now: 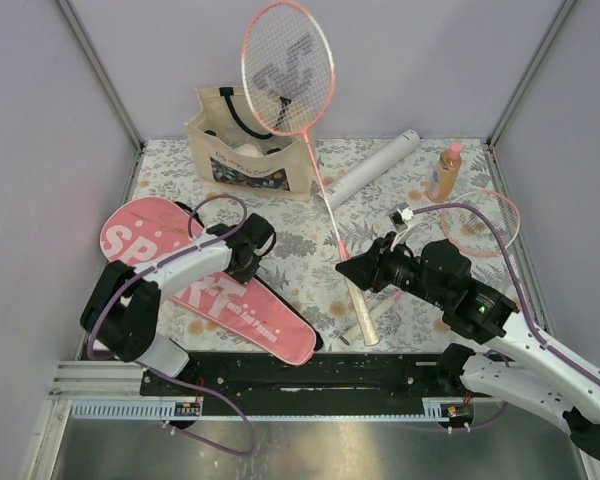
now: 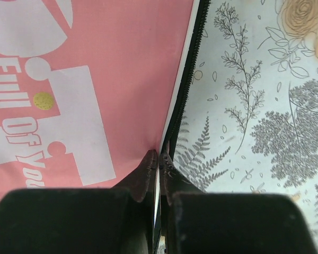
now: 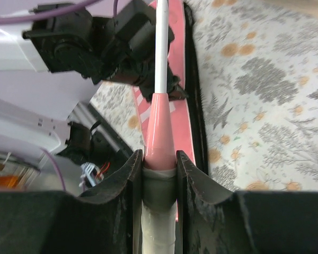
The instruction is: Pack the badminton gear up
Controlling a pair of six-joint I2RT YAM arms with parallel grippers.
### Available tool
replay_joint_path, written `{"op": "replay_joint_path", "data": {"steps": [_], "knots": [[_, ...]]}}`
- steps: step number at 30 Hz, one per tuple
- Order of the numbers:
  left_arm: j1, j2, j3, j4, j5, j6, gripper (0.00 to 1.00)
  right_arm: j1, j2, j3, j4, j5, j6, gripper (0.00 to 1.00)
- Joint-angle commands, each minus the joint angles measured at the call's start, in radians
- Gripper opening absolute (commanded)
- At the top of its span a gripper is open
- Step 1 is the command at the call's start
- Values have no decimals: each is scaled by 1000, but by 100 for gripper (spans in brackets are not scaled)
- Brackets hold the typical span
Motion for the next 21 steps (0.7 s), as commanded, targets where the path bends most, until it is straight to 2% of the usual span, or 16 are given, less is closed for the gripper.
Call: {"op": "replay_joint_path", "data": {"steps": [1,8,11,21], "knots": [[-5,-144,-82,56,-20,26,0,-3,28,16,3,-205,-9,0],[-5,-392,-236,107,-25,64,0,0,-30,-68,-69,-363,41,0],[-5,-495,-311,197,-20,130,0,-3,-62,-116,-116,-426,50,0],[-5,-622,-351,170,1,184,0,-3,-221,-235,-317,-422,165,0]]}}
